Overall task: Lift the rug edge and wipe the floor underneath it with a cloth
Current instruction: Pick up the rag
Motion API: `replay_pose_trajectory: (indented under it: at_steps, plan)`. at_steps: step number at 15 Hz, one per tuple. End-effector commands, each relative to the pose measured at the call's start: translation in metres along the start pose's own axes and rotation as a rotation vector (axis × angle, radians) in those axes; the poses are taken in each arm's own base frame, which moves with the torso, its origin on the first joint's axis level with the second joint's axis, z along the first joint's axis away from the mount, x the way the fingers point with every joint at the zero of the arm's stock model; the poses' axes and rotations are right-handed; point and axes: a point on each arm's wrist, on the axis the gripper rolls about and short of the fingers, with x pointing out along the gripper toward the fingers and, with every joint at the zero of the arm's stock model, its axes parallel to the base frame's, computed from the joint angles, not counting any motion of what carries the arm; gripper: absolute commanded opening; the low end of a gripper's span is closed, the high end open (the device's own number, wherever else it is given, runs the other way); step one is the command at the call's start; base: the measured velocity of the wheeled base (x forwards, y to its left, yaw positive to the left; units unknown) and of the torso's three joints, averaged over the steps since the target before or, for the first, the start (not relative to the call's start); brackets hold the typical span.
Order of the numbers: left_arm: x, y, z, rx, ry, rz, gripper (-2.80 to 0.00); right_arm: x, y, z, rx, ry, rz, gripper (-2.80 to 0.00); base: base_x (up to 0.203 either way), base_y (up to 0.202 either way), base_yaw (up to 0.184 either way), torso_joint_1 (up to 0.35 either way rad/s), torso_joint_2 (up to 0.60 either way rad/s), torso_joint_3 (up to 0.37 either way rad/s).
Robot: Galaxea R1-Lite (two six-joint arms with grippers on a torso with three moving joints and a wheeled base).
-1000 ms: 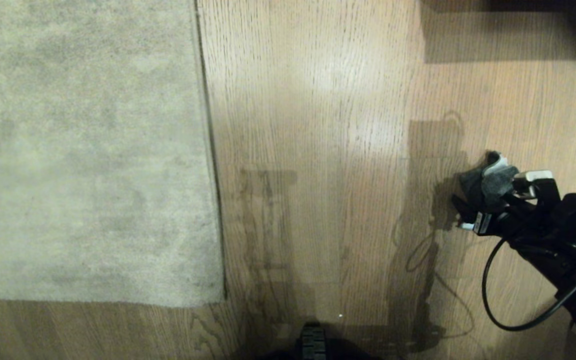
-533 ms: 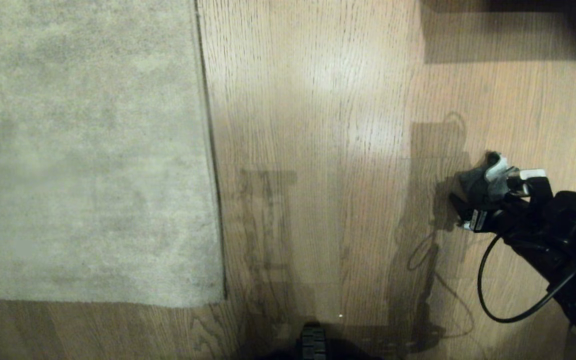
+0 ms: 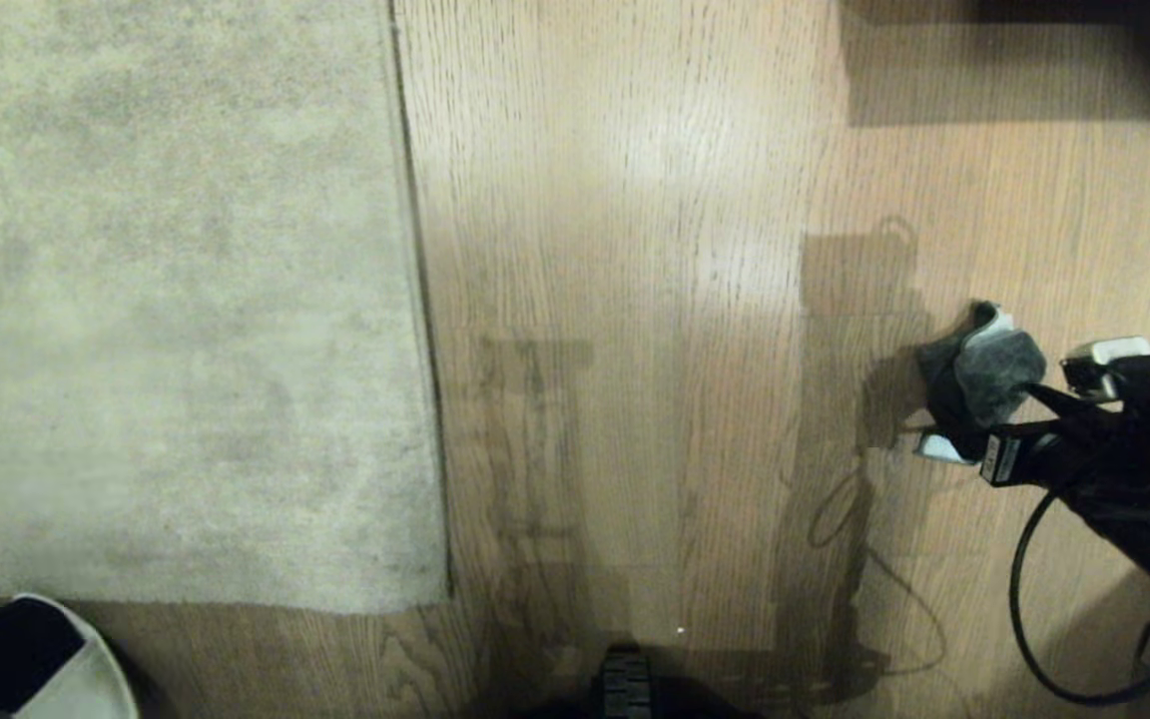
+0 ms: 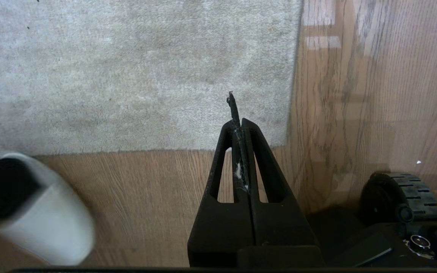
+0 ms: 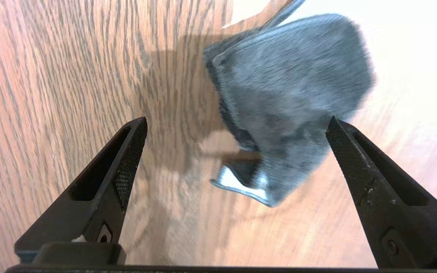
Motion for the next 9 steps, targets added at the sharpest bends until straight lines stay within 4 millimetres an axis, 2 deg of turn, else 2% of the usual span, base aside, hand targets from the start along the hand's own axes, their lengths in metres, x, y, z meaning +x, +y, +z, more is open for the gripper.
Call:
replay_pose_trajectory:
  at_steps: [1, 3, 9]
  plan:
    - [0.0, 0.0, 0.0, 0.0, -0.001, 0.0, -2.8, -0.015, -0.007, 0.019, -0.032, -0.037, -0.023, 0.0, 0.0, 0.0, 0.0, 0.0, 0.0, 0.0]
    - [0.0, 0.0, 0.0, 0.0, -0.001, 0.0, -2.8, -0.009, -0.008, 0.02, -0.04, -0.034, -0.025, 0.0, 0.0, 0.0, 0.0, 0.0, 0.0, 0.0]
    - [0.0, 0.0, 0.0, 0.0, 0.0, 0.0, -2.8, 0.025, -0.011, -0.005, -0.039, 0.029, -0.031, 0.0, 0.0, 0.0, 0.0, 0.0, 0.0, 0.0]
